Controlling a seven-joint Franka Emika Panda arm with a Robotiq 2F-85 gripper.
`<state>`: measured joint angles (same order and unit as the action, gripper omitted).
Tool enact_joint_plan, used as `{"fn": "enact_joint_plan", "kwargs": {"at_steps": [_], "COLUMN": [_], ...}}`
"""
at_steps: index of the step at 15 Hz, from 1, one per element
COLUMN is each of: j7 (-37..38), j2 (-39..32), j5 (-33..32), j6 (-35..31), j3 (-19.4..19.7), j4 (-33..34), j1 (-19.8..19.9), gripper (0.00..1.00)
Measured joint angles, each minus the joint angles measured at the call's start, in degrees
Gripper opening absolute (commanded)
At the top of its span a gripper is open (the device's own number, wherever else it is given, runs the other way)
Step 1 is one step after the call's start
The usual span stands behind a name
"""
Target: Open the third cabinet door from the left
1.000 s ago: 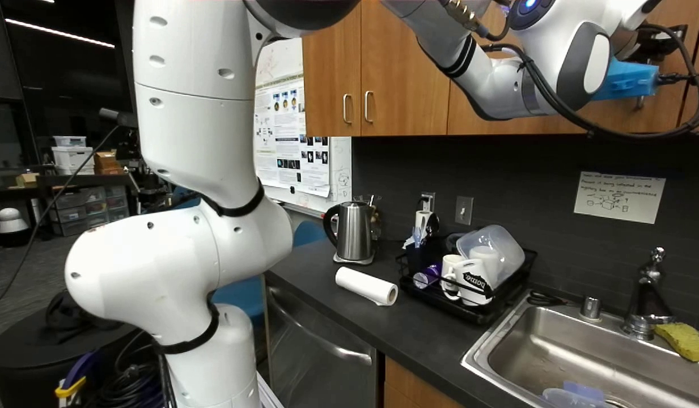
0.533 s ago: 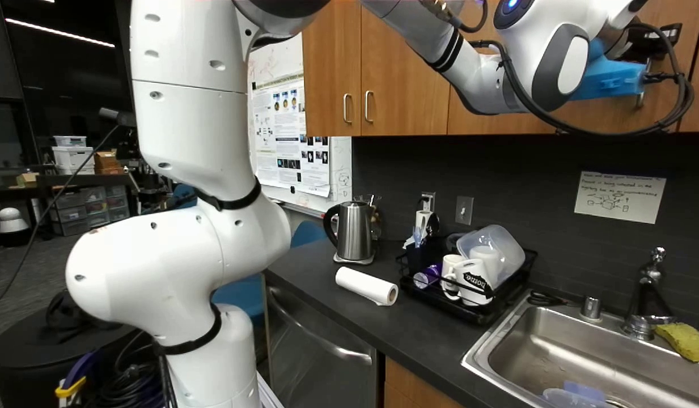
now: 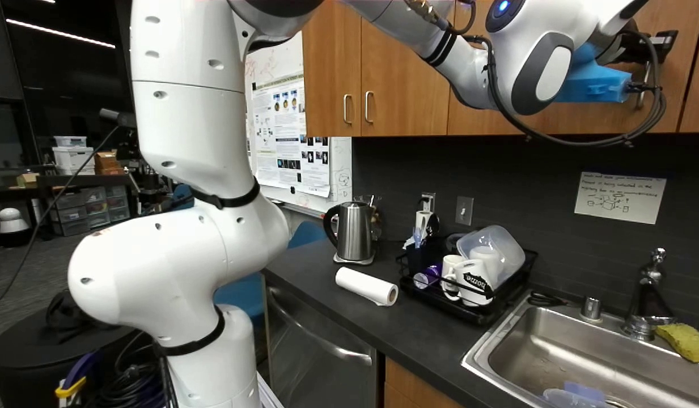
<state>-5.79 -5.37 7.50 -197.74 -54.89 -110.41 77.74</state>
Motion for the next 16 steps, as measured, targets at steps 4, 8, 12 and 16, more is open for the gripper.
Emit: {"fn": "enact_joint_plan", "kwargs": {"at_steps": [4,8,12,16], "j7": [-1.7,-2.3,-0.5,-7.6], "j2": [0.6,0.7,1.3,8.7], "j5": [3.4,3.9,3.0,17.9], "j6": [0.0,0.0,0.0,-0.1], "j3": [1.7,2.8,12.6,14.4], "j4": [-0.2,-0.1,-0.2,-5.6], "j1": [-2.1,-3.3,-12.4,-15.4], "gripper": [0.04,0.04,0.04,0.04]}}
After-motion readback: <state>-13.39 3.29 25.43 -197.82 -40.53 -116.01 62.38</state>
